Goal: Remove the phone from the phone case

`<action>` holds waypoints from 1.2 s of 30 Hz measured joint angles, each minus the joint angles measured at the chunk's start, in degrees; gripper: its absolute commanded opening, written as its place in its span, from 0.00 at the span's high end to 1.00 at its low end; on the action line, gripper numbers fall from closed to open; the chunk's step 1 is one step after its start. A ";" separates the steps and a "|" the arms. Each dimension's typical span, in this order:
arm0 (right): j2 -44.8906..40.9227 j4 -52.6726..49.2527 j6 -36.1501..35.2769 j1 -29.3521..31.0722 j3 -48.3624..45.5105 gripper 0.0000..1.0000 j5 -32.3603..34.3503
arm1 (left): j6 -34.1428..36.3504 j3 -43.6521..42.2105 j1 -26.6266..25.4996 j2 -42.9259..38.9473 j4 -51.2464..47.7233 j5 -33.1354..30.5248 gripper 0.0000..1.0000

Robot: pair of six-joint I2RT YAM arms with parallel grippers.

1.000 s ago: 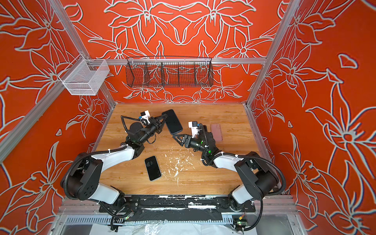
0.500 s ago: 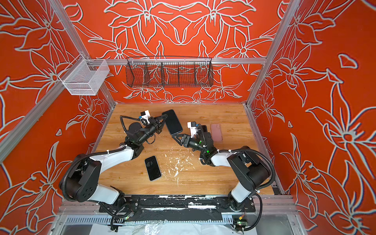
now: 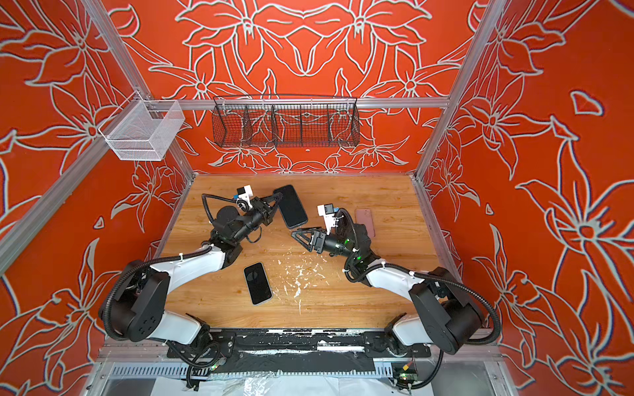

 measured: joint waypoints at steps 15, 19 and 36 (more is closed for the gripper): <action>2.78 -1.97 0.26 0.00 0.24 0.30 4.24 | -1.51 0.00 0.00 0.13 0.83 1.75 1.00; 2.84 -2.05 0.28 0.00 0.85 0.30 4.46 | -1.95 0.00 0.00 0.39 1.44 2.08 1.00; 6.56 -0.57 1.55 -0.28 2.89 0.31 4.72 | -3.74 0.00 0.33 1.31 3.50 2.19 1.00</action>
